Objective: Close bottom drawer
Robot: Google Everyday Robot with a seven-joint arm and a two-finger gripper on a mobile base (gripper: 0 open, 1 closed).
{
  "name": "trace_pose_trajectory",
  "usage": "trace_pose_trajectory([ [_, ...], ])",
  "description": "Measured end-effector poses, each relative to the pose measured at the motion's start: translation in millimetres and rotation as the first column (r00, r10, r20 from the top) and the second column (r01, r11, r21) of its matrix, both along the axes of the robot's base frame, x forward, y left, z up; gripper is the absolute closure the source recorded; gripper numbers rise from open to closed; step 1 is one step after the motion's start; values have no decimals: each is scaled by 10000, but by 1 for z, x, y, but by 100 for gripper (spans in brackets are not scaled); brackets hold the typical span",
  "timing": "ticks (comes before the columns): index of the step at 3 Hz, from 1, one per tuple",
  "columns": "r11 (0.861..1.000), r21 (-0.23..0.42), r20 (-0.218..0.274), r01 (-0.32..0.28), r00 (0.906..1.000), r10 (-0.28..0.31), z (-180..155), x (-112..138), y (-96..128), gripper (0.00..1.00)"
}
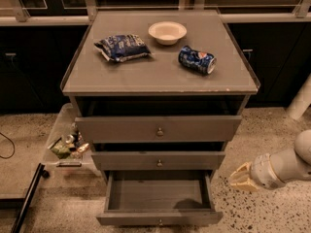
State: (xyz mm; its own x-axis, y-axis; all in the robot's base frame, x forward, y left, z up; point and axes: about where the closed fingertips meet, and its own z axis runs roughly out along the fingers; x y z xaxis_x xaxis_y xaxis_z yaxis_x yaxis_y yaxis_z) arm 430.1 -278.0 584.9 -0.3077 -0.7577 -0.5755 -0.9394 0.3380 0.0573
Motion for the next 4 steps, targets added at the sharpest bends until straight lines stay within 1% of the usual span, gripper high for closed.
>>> trace_pose_trajectory([
  [1, 10000, 3, -1, 2, 10000, -2, 0, 0, 0, 100],
  [2, 9980, 521, -104, 349, 9994, -344, -40, 0, 9, 100],
  [3, 9961, 559, 104, 685, 9976, -692, -85, 7, 18, 100],
  [4, 9876, 1074, 280, 1146, 9926, -1183, -125, 16, 15, 100],
])
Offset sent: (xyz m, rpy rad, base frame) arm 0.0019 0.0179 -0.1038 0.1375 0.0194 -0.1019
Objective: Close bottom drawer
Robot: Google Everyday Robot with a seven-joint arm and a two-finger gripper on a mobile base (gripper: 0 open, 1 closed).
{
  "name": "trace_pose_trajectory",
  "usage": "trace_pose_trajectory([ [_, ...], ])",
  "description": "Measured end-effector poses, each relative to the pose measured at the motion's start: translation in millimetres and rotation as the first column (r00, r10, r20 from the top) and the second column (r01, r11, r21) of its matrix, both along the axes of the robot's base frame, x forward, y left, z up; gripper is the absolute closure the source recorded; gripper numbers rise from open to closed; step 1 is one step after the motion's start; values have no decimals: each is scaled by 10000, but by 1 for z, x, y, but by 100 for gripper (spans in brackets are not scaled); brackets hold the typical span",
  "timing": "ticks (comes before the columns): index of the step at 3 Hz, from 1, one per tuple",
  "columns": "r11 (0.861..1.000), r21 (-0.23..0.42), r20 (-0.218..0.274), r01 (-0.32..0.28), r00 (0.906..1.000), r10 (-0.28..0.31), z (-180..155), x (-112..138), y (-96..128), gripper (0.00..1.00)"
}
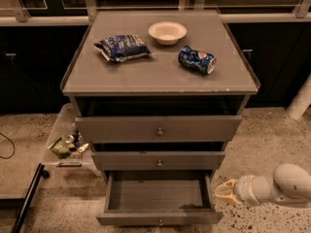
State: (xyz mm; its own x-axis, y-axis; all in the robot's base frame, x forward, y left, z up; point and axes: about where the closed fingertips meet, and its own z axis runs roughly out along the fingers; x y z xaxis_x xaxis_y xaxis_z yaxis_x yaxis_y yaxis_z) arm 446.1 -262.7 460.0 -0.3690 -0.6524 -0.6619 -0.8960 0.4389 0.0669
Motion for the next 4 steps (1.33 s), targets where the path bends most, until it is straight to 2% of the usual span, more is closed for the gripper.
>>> trace_pose_trajectory([
  [1, 9944, 608, -40, 861, 9963, -860, -47, 7, -12, 100],
  [2, 9829, 1069, -662, 1502, 9874, -1437, -96, 5, -17, 100],
  [3, 9828, 1069, -663, 1504, 9874, -1438, -96, 5, -17, 100],
  [4, 9796, 977, -741, 1759, 9828, -1691, -121, 1, -4, 100],
])
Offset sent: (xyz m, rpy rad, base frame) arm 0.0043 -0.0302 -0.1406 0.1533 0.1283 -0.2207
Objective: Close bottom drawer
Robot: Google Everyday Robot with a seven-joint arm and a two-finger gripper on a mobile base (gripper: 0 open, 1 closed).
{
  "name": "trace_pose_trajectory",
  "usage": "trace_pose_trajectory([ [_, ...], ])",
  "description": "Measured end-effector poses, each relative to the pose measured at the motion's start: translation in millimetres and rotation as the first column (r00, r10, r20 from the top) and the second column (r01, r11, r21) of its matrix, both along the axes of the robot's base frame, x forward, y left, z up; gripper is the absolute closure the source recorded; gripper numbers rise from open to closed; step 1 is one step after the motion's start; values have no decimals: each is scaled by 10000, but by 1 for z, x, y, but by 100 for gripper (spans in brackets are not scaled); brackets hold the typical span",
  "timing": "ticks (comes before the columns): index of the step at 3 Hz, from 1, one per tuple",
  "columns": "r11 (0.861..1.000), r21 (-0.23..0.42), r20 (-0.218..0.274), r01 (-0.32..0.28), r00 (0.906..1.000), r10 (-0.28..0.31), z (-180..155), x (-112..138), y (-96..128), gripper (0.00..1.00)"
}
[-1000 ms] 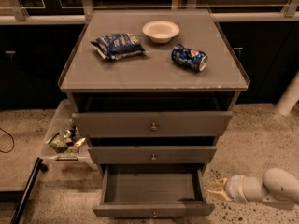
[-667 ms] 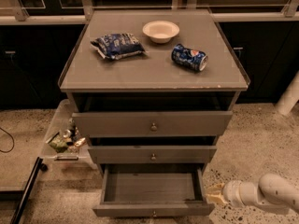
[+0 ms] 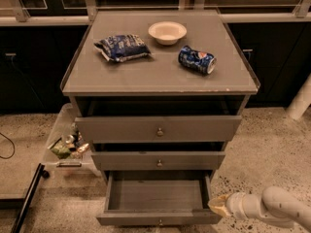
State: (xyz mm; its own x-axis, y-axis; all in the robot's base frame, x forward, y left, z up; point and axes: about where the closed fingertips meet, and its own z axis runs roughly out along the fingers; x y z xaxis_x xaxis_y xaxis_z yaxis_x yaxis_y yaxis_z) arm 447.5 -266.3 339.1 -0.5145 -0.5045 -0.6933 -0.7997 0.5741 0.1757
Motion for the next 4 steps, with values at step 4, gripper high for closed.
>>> trace_pose_trajectory([
  [4, 9954, -870, 2772, -390, 9588, 618, -104, -7, 57, 100],
])
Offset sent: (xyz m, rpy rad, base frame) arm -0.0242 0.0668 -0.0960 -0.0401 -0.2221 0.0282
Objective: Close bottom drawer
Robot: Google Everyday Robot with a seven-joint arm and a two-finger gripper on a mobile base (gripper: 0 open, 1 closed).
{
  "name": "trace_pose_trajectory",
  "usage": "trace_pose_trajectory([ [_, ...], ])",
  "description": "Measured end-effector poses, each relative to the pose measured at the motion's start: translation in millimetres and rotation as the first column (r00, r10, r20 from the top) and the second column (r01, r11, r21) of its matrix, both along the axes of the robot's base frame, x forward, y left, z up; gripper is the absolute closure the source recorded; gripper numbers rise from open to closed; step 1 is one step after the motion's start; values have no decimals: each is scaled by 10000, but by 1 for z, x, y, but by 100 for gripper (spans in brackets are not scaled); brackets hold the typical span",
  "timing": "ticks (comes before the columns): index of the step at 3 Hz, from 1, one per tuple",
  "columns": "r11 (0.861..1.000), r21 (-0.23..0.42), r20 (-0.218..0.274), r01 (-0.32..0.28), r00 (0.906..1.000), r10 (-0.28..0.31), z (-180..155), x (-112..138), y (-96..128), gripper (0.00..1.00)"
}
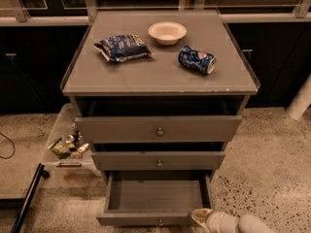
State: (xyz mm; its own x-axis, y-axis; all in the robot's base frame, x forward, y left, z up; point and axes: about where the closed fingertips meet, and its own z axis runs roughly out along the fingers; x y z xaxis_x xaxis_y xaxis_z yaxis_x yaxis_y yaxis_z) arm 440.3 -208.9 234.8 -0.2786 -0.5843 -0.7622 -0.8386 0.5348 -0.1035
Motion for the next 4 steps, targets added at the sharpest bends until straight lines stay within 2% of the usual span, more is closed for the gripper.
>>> trace_pose_trajectory([
  [2, 9999, -20, 156, -151, 9998, 151, -1, -2, 3, 100],
  [3, 9972, 205, 134, -718, 9973, 716, -9, -5, 11, 100],
  [4, 9904, 499, -174, -1288, 9914, 1298, -20, -8, 14, 100],
])
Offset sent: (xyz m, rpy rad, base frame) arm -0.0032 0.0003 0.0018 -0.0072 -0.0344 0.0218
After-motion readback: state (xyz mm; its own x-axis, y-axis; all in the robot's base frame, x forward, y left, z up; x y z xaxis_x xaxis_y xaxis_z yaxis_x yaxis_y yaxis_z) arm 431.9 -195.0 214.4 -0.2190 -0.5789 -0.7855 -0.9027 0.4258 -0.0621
